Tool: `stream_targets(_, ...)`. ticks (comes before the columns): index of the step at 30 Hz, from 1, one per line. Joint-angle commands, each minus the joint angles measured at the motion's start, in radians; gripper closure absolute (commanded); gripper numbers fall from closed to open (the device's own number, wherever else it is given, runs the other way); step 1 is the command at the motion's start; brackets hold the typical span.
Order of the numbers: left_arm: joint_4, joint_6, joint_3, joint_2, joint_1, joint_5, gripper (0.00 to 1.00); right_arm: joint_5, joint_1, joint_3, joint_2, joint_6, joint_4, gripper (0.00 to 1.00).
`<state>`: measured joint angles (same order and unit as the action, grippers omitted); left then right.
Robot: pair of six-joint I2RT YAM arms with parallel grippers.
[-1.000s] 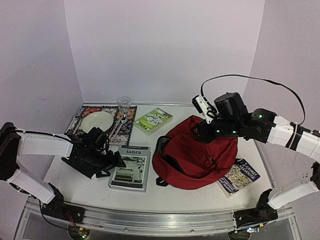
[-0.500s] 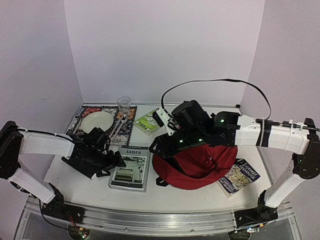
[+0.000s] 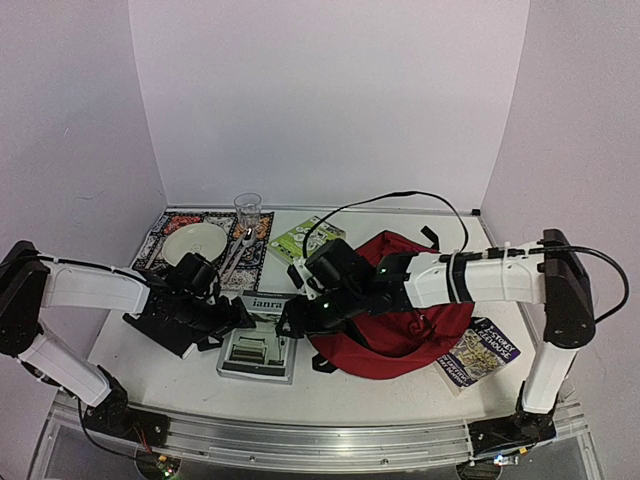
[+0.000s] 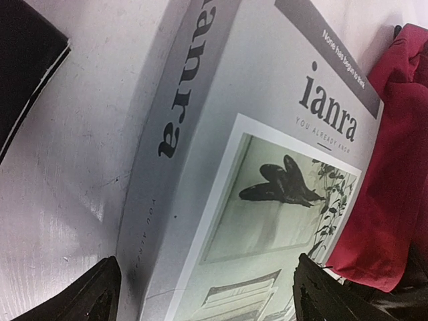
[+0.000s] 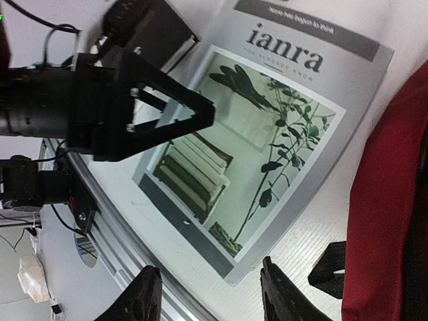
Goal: Pack the student bag
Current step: Pick up the book from the center of the board.
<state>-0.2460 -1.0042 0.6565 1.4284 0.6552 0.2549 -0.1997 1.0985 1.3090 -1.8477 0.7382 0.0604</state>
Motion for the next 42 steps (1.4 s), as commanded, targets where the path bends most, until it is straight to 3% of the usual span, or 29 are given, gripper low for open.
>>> stream_targets(1,0.03,-0.007,-0.02,0.009,-0.006,0.003,0.09,-0.016,-0.001,-0.022,-0.042,0.089,0.004,0.48)
stream_targets(17,0.056,-0.007,-0.024,0.036,-0.007,0.046,0.1,0.0,-0.005,0.004,-0.178,0.084,0.03,0.51)
stream_targets(20,0.067,-0.013,-0.027,0.036,-0.008,0.057,0.1,-0.01,-0.005,0.007,-0.175,0.081,0.049,0.58)
stream_targets(30,0.084,-0.024,-0.027,0.034,-0.008,0.06,0.1,-0.047,-0.018,0.002,-0.107,0.082,0.082,0.98)
stream_targets(42,0.145,-0.102,-0.111,-0.092,-0.019,0.004,0.09,-0.138,-0.074,-0.032,-0.047,0.148,0.16,1.0)
